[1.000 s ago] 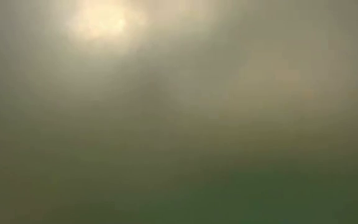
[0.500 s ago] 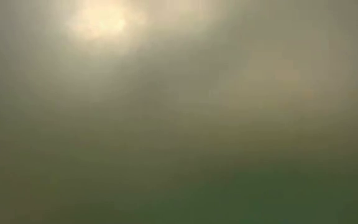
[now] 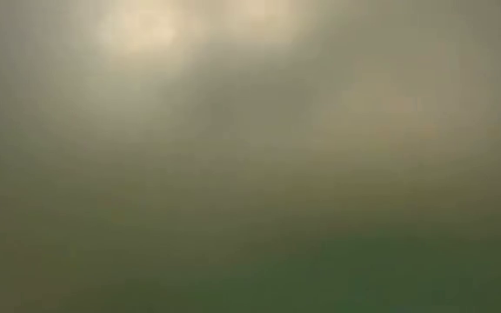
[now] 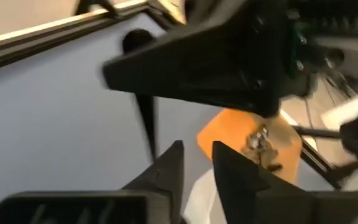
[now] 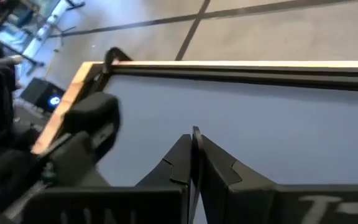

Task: Sort silverware by color (type)
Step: Put the black spoon into the orange bin

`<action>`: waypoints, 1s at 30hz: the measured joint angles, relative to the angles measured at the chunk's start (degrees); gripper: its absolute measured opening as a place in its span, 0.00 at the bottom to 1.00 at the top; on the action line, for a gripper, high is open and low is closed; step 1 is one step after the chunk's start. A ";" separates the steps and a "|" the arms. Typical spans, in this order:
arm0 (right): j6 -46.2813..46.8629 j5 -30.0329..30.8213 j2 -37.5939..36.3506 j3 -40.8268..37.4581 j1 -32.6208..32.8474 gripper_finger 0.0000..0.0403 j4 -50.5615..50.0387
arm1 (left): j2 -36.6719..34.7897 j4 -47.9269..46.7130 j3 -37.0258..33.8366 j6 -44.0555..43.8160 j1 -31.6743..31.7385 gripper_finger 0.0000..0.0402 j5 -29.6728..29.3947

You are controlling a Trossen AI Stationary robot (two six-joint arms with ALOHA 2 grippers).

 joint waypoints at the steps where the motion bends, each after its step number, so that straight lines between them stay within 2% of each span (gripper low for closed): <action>1: -0.29 -0.91 -0.29 0.00 -0.29 0.02 0.09 | 0.04 -0.13 0.39 1.17 -0.01 0.18 1.09; 5: -2.51 -5.04 -2.12 0.00 -2.35 0.02 -2.82 | 0.04 -0.43 2.54 3.76 -0.03 0.28 4.11; 8: -4.47 -9.14 -5.31 0.00 -4.15 0.02 -8.06 | 0.04 -4.69 3.94 5.74 0.30 0.32 5.10; 12: -7.92 -12.07 -11.55 0.07 -5.64 0.02 -19.45 | -0.01 -14.47 5.38 12.04 0.64 0.33 5.15; 16: -8.96 -13.81 -18.17 0.07 -5.44 0.02 -32.77 | 0.00 -22.65 5.36 15.99 1.00 0.32 1.67; 23: -6.14 -17.76 -24.54 0.07 0.96 0.02 -54.35 | -0.01 -26.86 5.21 19.70 2.05 0.29 0.99; 27: -4.89 -17.67 -23.69 0.07 6.80 0.02 -65.88 | -0.01 -26.43 5.64 19.99 3.13 0.29 0.78; 30: -5.48 -14.72 -21.43 -0.12 10.49 0.02 -72.55 | -0.01 -26.07 5.66 19.99 4.20 0.29 0.67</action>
